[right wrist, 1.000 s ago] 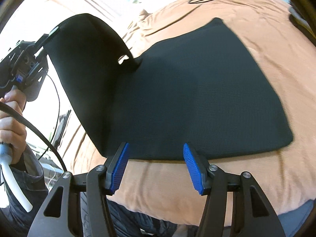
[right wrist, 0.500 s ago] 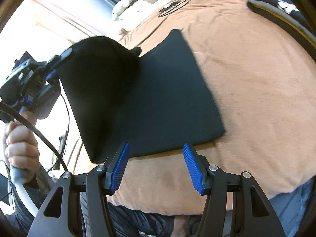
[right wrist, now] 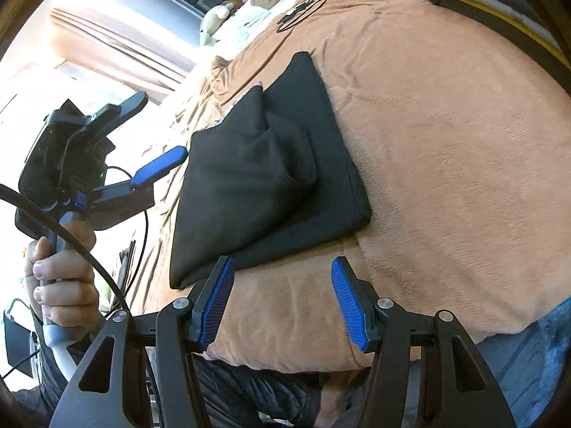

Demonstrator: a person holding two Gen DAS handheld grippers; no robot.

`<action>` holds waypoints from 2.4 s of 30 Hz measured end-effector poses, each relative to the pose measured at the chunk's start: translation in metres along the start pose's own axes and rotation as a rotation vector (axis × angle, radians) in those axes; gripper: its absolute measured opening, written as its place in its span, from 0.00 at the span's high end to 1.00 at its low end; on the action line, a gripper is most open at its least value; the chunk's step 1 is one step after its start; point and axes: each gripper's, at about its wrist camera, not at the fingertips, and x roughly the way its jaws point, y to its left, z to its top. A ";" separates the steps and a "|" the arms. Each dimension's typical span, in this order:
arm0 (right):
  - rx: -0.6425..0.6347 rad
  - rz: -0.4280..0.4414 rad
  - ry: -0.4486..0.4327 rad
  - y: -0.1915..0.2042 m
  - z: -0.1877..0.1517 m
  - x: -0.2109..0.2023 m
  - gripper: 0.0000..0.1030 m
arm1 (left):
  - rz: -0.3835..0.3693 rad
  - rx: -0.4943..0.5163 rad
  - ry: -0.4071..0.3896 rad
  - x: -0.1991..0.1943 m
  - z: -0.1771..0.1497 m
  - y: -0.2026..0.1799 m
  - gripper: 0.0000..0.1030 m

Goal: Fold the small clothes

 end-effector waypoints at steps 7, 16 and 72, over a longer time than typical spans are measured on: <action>0.003 0.060 -0.005 0.003 0.011 0.018 0.47 | 0.133 -0.015 -0.068 -0.040 -0.002 0.037 0.41; 0.103 0.050 -0.009 -0.022 0.036 0.035 0.52 | 0.271 -0.079 -0.140 -0.089 -0.015 0.094 0.41; -0.157 -0.059 0.085 0.034 0.159 0.080 0.38 | 0.339 -0.201 -0.169 -0.120 -0.017 0.163 0.70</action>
